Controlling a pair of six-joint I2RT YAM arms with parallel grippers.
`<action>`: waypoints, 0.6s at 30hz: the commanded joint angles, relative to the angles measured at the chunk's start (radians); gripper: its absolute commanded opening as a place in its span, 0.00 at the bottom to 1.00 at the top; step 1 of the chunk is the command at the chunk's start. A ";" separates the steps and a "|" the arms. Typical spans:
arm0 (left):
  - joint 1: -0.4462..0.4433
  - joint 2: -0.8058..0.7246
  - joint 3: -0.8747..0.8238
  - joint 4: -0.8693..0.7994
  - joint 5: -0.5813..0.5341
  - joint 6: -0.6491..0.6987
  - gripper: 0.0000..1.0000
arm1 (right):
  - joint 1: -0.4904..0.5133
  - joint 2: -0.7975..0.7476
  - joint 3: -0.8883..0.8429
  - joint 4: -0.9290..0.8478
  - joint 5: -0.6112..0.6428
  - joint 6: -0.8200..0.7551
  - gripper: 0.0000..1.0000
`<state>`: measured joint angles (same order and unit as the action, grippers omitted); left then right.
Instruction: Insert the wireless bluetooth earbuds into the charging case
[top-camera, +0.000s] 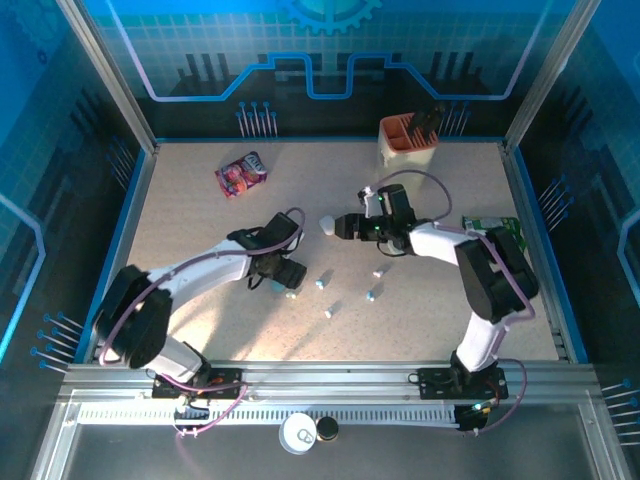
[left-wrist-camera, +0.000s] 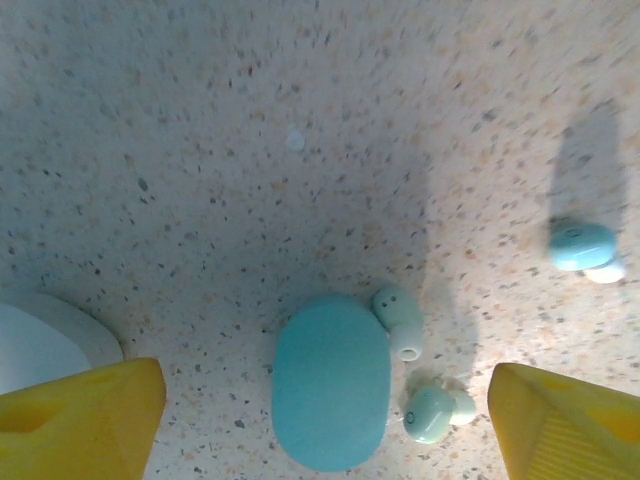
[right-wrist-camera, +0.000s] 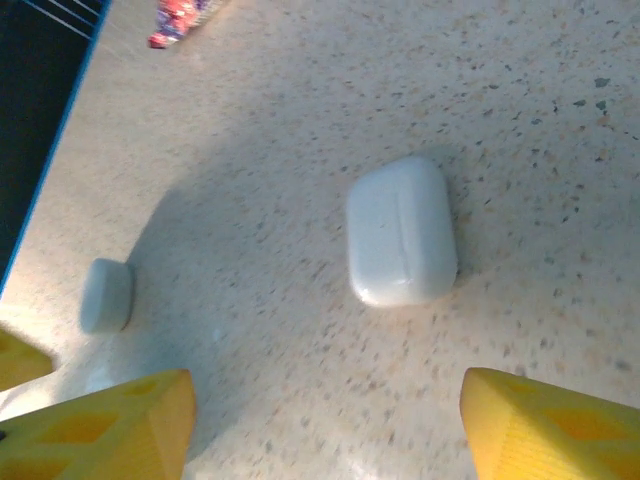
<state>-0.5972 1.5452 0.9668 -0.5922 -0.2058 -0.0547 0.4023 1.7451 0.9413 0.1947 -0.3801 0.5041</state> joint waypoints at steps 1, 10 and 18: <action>0.009 0.067 0.048 -0.147 -0.003 -0.020 0.82 | -0.011 -0.098 -0.056 0.013 0.015 -0.029 0.71; 0.017 0.161 0.079 -0.170 0.016 0.003 0.59 | -0.020 -0.216 -0.164 -0.067 0.067 -0.079 0.72; 0.017 0.144 0.051 -0.143 0.025 -0.003 0.44 | -0.024 -0.263 -0.185 -0.062 0.028 -0.061 0.72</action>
<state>-0.5896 1.6970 1.0195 -0.7212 -0.2016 -0.0517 0.3931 1.5265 0.7654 0.1390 -0.3328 0.4477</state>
